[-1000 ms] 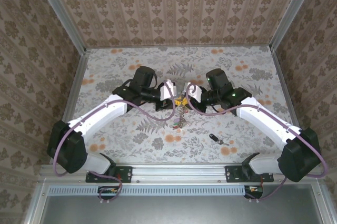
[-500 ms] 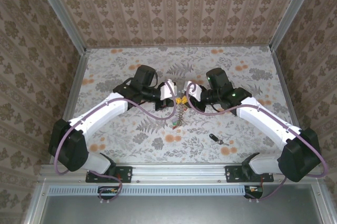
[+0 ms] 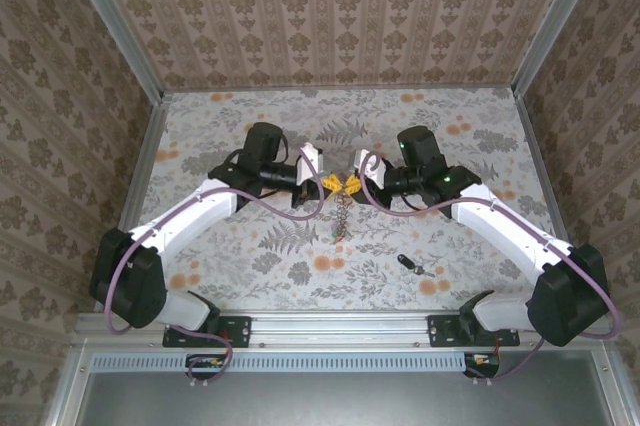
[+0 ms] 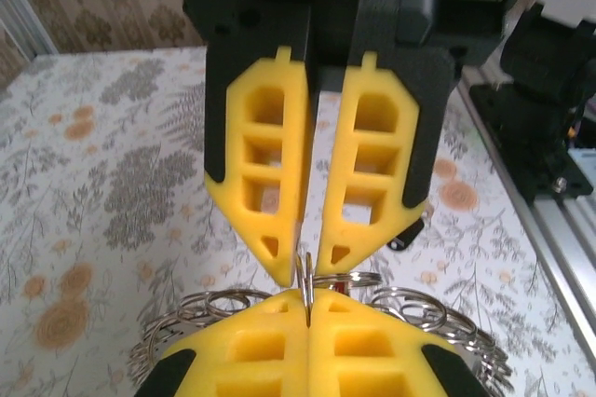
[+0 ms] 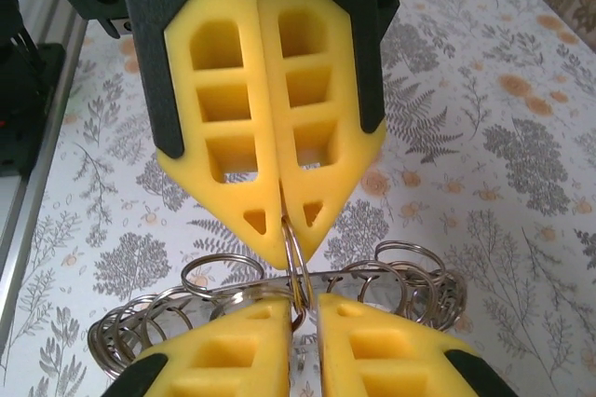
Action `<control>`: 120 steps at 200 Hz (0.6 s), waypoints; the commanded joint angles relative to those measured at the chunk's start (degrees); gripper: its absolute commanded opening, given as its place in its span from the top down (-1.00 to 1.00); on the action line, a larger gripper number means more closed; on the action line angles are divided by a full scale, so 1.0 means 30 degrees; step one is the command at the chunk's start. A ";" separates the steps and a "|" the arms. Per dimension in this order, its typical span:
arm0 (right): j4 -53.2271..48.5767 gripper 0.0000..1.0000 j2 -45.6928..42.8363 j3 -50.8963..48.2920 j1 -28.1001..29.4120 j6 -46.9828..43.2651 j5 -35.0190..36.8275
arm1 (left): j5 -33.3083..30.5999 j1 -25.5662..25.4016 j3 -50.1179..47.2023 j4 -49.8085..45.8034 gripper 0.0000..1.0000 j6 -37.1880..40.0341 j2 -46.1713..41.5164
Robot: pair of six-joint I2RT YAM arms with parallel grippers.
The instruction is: Put the keys on the keyring
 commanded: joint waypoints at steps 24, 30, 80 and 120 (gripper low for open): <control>0.2527 0.69 0.0325 -0.0554 -0.0409 0.1411 -0.1855 | 0.3052 0.0068 -0.0471 0.3825 1.00 -0.2065 -0.0785; 0.2648 0.69 0.0277 -0.0554 -0.0432 0.1525 -0.2029 | 0.3011 0.0052 -0.0492 0.3776 1.00 -0.2068 -0.0762; 0.2179 0.82 -0.0467 -0.0724 -0.0461 0.1063 -0.0730 | 0.2137 0.0067 -0.0801 0.3732 1.00 -0.1966 -0.1167; 0.2061 0.70 -0.0848 -0.0759 -0.0461 0.0939 -0.0565 | 0.2078 0.0067 -0.0700 0.3121 1.00 -0.1659 -0.1133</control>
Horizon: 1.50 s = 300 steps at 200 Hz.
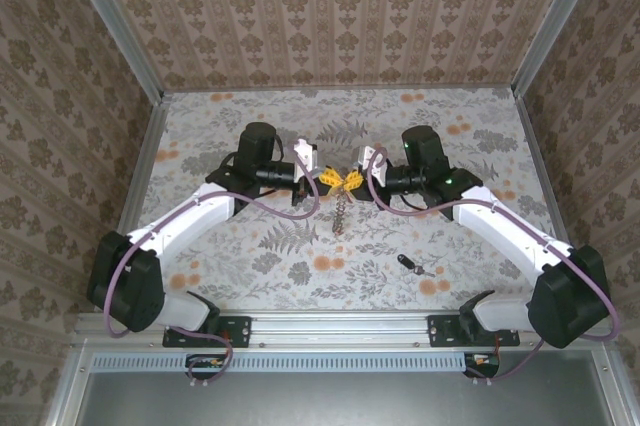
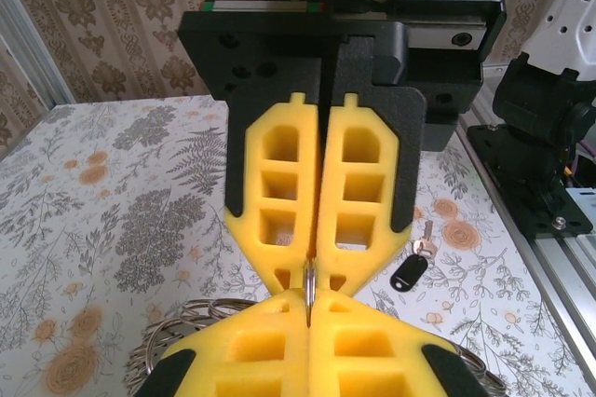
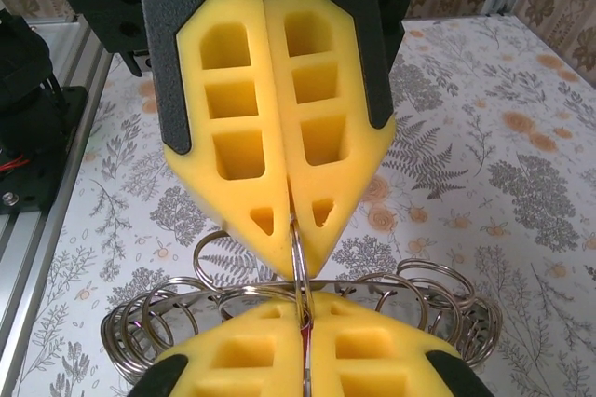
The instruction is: Put the keys on the keyring
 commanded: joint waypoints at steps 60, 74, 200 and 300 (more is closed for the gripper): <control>-0.1013 0.52 -0.1203 0.0056 -0.0102 -0.1309 0.1370 | 0.0495 -0.0181 0.0418 -0.0478 1.00 0.0321 -0.0782; -0.1210 0.49 -0.1263 0.0096 -0.0104 -0.1399 0.1319 | 0.0441 -0.0210 0.0471 -0.0549 1.00 0.0399 -0.0788; -0.1262 0.56 -0.1088 0.0609 -0.0075 -0.1235 0.0607 | 0.0266 -0.0444 0.0620 -0.0623 1.00 0.0471 -0.0727; -0.1453 0.49 -0.1076 0.0614 -0.0046 -0.1695 0.1192 | -0.0025 -0.0474 0.0708 -0.0754 1.00 0.0531 -0.0771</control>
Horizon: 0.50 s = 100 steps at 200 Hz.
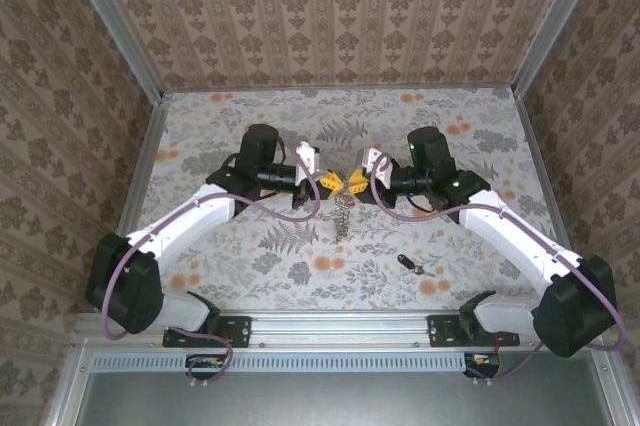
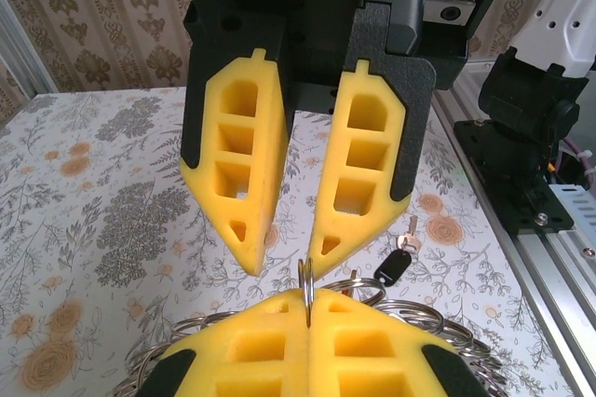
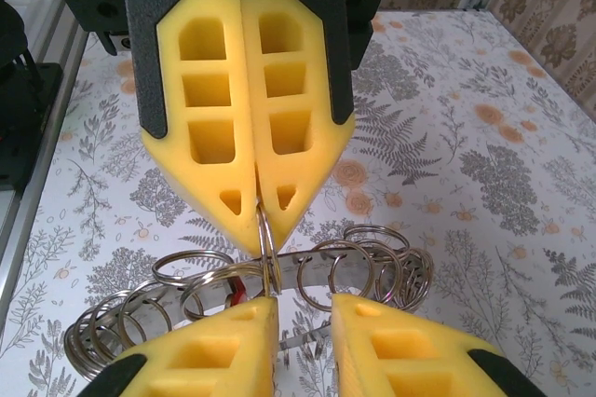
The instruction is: Put the keys on the keyring
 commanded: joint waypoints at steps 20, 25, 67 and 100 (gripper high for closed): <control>-0.1443 0.48 -0.0450 0.0651 -0.0066 -0.1538 0.0975 | 0.0070 -0.0139 0.0615 0.0084 1.00 0.0495 -0.0683; -0.1533 0.47 -0.0563 0.0594 -0.0096 -0.1616 0.0966 | 0.0067 -0.0149 0.0616 0.0037 1.00 0.0523 -0.0669; -0.0725 0.41 -0.0599 0.0537 -0.0112 -0.0922 -0.0085 | 0.0183 -0.0196 0.0681 0.0061 1.00 0.0568 -0.0627; 0.0536 0.44 -0.0181 0.0585 -0.0096 0.0144 -0.1065 | 0.0214 -0.0226 0.0704 0.0047 1.00 0.0592 -0.0626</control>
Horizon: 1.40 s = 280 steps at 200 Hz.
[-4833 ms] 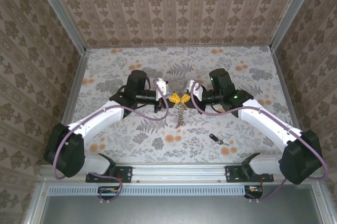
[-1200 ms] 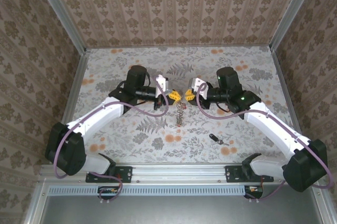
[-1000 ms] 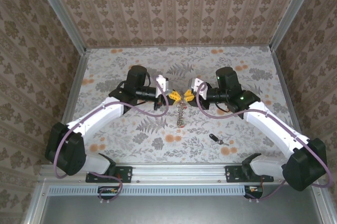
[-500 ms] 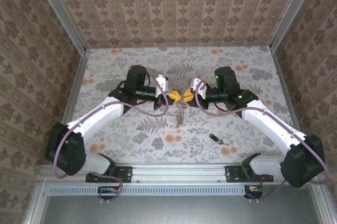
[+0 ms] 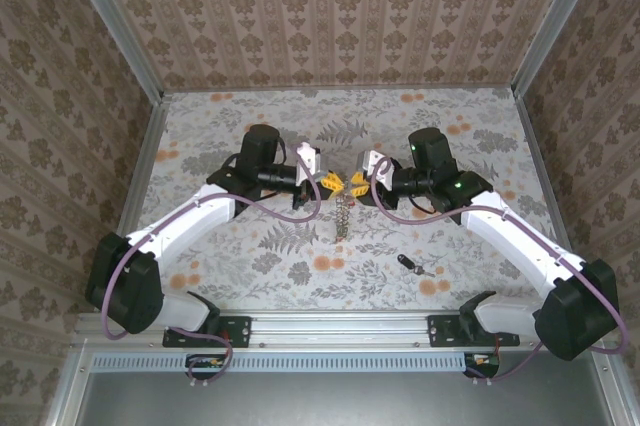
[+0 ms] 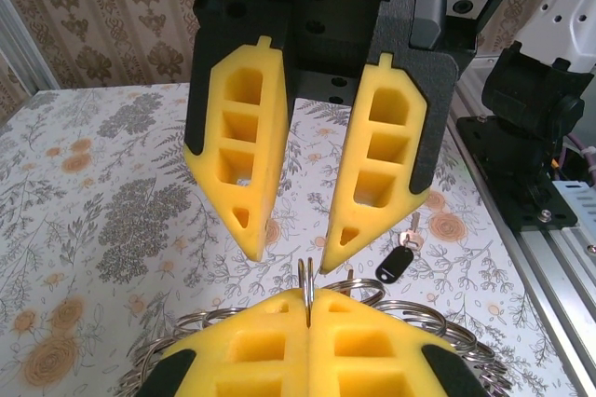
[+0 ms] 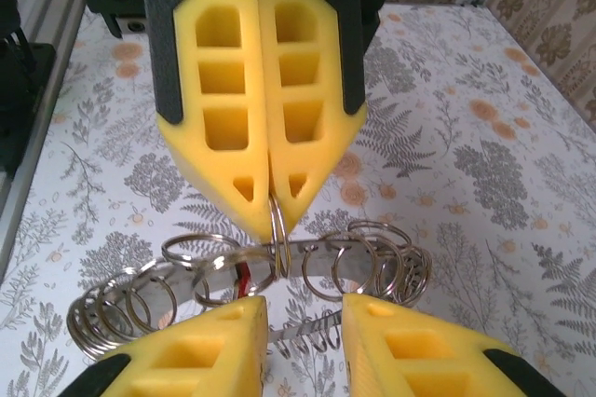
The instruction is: Put the keys on the keyring
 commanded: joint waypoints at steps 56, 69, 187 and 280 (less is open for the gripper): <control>0.1084 0.53 0.0873 0.0841 -0.0051 0.0796 -0.1232 | 0.0490 -0.0205 0.0698 0.0213 1.00 0.0430 -0.0652; 0.0976 0.54 0.0977 0.0816 -0.0047 0.0710 -0.1212 | 0.0490 -0.0226 0.0730 0.0228 1.00 0.0430 -0.0683; -0.0434 1.00 0.1350 0.1714 0.0135 0.0199 -0.0440 | -0.1281 -0.0285 0.1148 -0.2561 0.84 0.2070 -0.0816; -0.2476 1.00 0.1307 0.2737 0.1279 -0.0506 0.1963 | -0.5083 -0.1082 0.2405 -0.5234 0.54 0.3511 -0.0523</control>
